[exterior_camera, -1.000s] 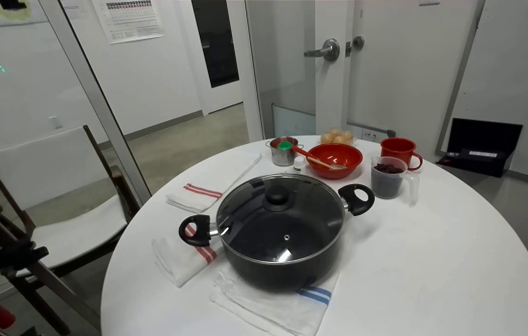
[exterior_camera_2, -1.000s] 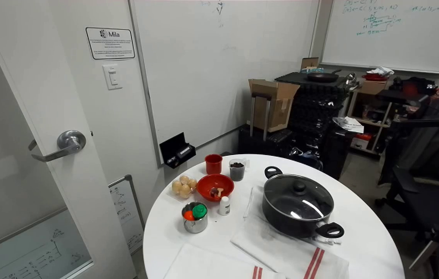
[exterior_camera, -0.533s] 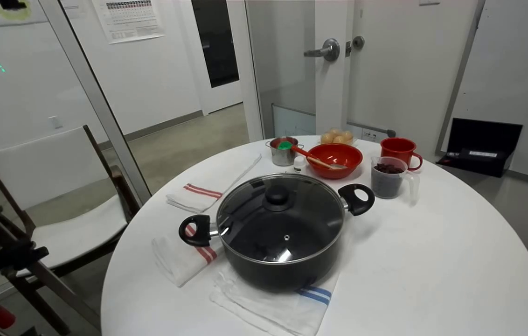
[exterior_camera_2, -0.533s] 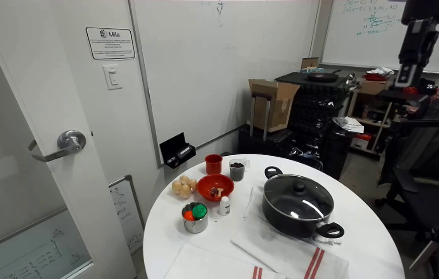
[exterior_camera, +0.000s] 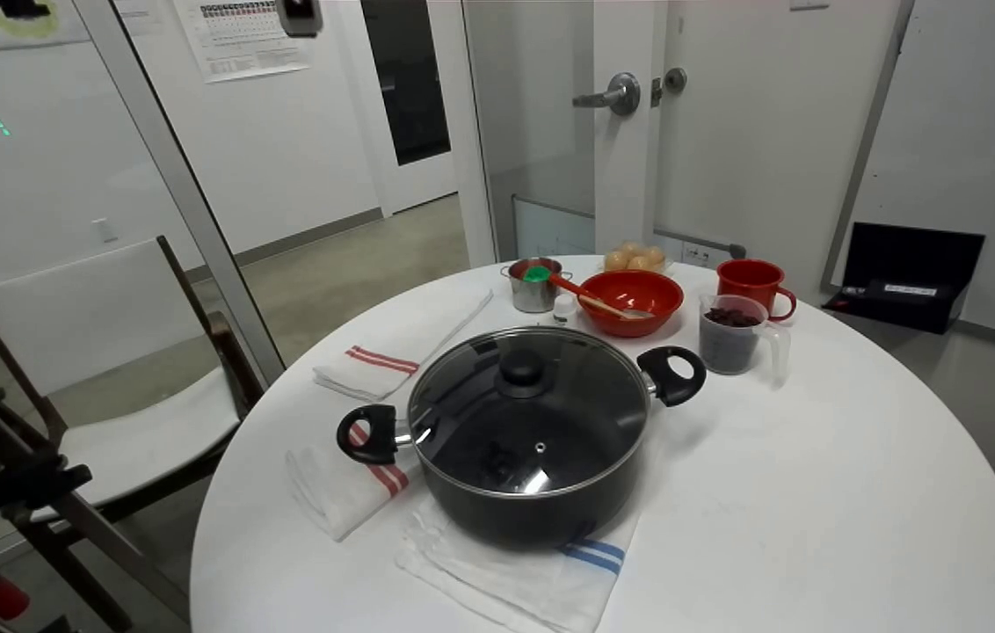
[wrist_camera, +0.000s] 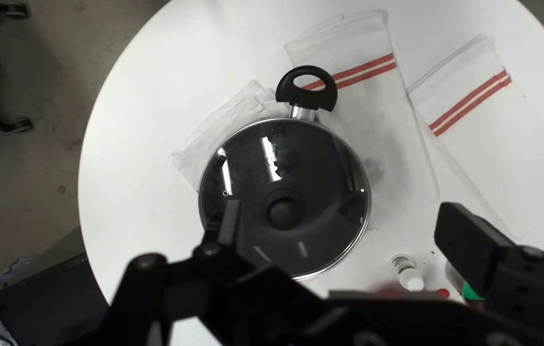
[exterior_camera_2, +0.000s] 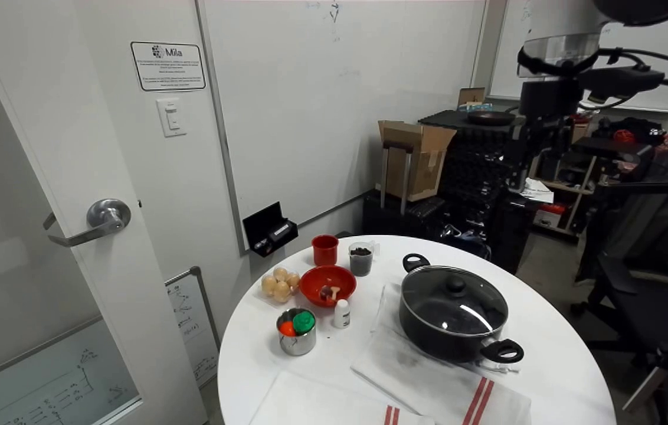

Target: Remove the lid from the pot and place it on the table

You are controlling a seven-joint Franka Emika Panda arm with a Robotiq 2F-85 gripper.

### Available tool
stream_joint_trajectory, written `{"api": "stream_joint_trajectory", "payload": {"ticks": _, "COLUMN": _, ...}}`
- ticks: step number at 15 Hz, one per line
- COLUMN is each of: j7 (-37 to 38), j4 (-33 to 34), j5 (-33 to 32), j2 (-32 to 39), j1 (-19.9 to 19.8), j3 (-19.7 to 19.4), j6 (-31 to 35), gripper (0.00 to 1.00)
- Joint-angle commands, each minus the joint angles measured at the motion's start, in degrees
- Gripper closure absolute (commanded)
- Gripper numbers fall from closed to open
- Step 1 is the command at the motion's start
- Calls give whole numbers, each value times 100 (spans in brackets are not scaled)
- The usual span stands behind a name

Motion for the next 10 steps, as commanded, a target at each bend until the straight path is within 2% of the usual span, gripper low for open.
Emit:
{"api": "stream_joint_trajectory", "payload": {"ticks": 1, "j7": 220, "j4": 667, "j5": -18, "j2": 959, "j1": 24, "j3": -76, "j6": 172, "gripper": 0}}
{"api": "stream_joint_trajectory", "payload": {"ticks": 10, "j7": -93, "j4": 1693, "j5": 599, "j2": 2720, "j1": -31, "j3": -118, "j6": 524, "gripper": 0}}
